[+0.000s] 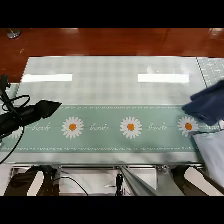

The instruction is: Fold the shirts.

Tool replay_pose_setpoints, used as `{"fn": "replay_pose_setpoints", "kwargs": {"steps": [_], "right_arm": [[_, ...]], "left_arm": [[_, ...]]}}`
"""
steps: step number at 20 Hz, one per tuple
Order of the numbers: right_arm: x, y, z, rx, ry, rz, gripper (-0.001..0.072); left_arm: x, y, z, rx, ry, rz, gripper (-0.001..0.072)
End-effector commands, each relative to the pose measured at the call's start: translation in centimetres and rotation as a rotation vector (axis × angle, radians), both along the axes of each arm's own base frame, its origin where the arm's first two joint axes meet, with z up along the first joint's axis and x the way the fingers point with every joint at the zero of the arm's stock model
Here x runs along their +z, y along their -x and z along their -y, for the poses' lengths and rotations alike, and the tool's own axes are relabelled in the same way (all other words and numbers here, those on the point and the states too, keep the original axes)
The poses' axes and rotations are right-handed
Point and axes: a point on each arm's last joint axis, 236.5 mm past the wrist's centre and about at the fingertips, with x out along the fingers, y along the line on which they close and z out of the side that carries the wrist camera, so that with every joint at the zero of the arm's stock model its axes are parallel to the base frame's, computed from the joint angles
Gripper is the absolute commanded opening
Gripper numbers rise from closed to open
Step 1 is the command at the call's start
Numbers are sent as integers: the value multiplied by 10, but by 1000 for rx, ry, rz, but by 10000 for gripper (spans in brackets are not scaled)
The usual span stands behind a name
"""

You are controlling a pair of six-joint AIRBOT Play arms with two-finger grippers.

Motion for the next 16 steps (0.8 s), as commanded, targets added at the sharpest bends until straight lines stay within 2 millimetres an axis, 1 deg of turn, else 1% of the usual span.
{"fn": "replay_pose_setpoints", "kwargs": {"steps": [1, 3, 5, 6, 8, 11, 12, 13, 14, 15, 16], "right_arm": [[-37, 112, 25, -213, 60, -239, 24], [-52, 161, 32, -332, 97, -326, 24], [-64, 192, 27, -460, 74, -341, 25], [-67, 203, 25, -514, 69, -341, 24], [-71, 215, 21, -580, 62, -336, 24], [-71, 239, 21, -678, 104, -379, 25], [-71, 244, 21, -702, 114, -388, 29], [-71, 245, 20, -710, 115, -387, 141], [-72, 246, 20, -711, 112, -391, 405], [-71, 248, 21, -723, 116, -395, 632], [-70, 249, 23, -734, 127, -391, 632]], "left_arm": [[0, 0, -1, 2, -1, 0, 19], [1, -3, -3, 15, -2, 10, 19], [2, -6, -5, 30, -5, 21, 19], [3, -8, -6, 35, -6, 25, 19], [4, -10, -8, 43, -7, 31, 19], [7, -16, -13, 72, -11, 52, 20], [8, -17, -14, 80, -12, 58, 19], [8, -19, -16, 88, -14, 65, 20], [10, -21, -18, 99, -15, 72, 20], [11, -23, -20, 109, -17, 80, 19], [12, -26, -22, 122, -19, 90, 19]]}}
